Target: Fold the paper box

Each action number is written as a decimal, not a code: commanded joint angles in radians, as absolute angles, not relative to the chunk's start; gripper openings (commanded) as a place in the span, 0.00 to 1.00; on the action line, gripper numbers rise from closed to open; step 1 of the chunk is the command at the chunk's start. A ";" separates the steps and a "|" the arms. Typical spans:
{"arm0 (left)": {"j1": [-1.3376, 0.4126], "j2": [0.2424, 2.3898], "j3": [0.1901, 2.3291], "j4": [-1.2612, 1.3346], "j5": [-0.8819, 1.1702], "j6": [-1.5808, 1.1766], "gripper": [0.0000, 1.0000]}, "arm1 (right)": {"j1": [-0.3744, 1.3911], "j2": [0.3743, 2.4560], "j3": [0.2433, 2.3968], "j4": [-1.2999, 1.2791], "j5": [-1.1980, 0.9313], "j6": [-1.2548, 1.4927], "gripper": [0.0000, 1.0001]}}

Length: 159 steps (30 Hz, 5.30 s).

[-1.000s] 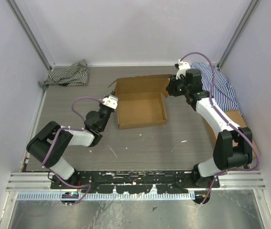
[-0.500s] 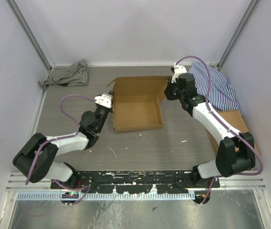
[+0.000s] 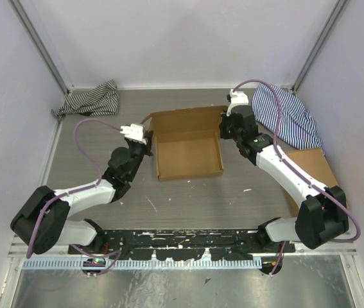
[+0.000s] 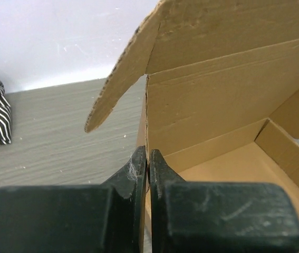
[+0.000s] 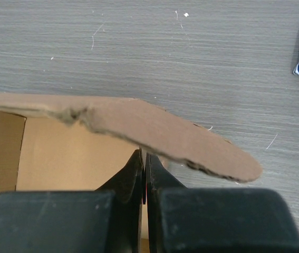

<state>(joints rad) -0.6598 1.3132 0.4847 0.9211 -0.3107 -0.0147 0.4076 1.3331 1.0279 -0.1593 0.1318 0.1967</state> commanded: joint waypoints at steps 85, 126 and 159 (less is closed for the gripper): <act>-0.705 1.415 0.852 0.423 -0.390 -0.410 0.04 | 0.471 1.569 1.404 -0.312 0.094 0.461 0.01; -0.747 0.878 0.513 -0.131 -0.230 -0.643 0.22 | 0.486 1.136 1.005 -0.709 -0.150 0.357 0.52; -0.747 0.091 0.510 -0.729 -0.091 -0.988 0.42 | 0.489 1.048 0.935 -0.452 -0.339 0.422 0.49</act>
<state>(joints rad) -0.7452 0.1818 0.4889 -0.6933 0.0109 -0.9836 0.4835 0.9638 0.9783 -0.5472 -0.3595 0.4107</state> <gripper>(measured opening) 0.401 0.497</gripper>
